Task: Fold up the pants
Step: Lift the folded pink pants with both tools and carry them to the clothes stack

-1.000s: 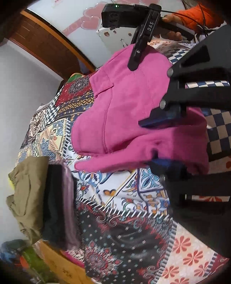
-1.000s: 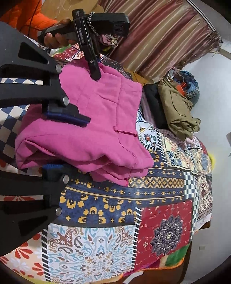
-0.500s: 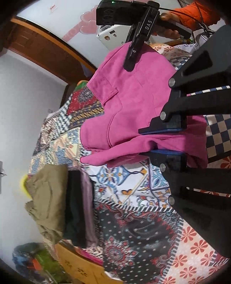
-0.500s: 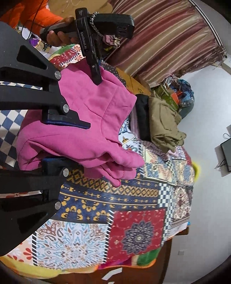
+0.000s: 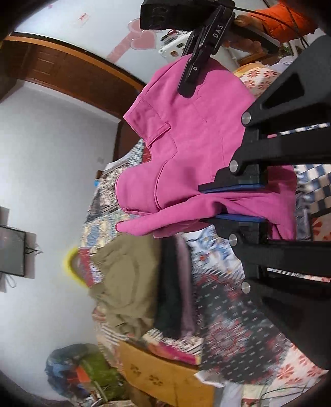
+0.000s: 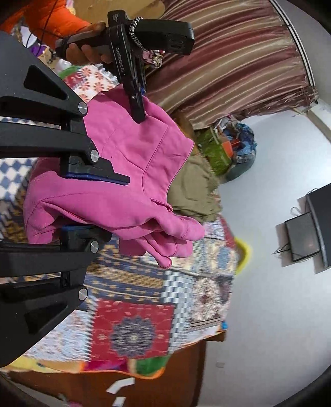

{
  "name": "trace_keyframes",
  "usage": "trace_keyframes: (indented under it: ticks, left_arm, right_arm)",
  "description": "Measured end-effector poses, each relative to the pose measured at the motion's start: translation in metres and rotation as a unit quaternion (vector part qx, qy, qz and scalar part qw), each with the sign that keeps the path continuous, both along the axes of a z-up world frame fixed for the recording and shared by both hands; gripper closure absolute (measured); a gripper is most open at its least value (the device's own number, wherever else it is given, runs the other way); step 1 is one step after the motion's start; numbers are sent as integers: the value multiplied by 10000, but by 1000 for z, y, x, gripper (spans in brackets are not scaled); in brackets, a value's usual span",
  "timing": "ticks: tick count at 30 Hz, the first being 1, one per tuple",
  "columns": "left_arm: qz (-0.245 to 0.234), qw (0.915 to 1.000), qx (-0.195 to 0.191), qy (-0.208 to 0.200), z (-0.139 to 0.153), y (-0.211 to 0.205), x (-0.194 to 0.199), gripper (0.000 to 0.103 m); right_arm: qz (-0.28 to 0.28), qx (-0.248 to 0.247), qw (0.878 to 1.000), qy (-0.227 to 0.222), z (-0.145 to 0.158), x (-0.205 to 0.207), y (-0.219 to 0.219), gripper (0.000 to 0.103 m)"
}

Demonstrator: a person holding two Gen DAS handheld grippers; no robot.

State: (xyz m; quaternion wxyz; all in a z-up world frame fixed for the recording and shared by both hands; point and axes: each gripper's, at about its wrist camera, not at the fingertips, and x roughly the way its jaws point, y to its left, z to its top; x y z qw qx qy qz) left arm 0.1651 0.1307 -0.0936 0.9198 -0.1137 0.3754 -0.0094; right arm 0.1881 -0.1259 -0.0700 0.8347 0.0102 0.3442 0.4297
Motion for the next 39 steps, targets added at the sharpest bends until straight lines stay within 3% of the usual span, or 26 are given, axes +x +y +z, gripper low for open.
trace_keyframes:
  ticks: [10,17,26,31,36,39]
  left_arm:
    - [369,9978,151,-526,50,57,39,88]
    - [628,9953,415,-613,57,102,72,88]
    - [829,9939,528,-509,40,161,120,88]
    - [934,9919,669,-534,25,190,148,88]
    - [1064,9931,370,-340,2,224,180,88]
    - [1146,9916,528,-276,-14,235,194,88]
  right_arm:
    - [103,375,9971,-648,40,39,56,81]
    - [250,483,9952,-812,48,70,102,81]
    - [308,468,9949,-843,37,112,163,81]
    - [256,438,9954,-809,22,130,188,81]
    - [145,463,9969,-614,-1,144,205,81]
    - [172,342,9979,-528,-16,150,217,81]
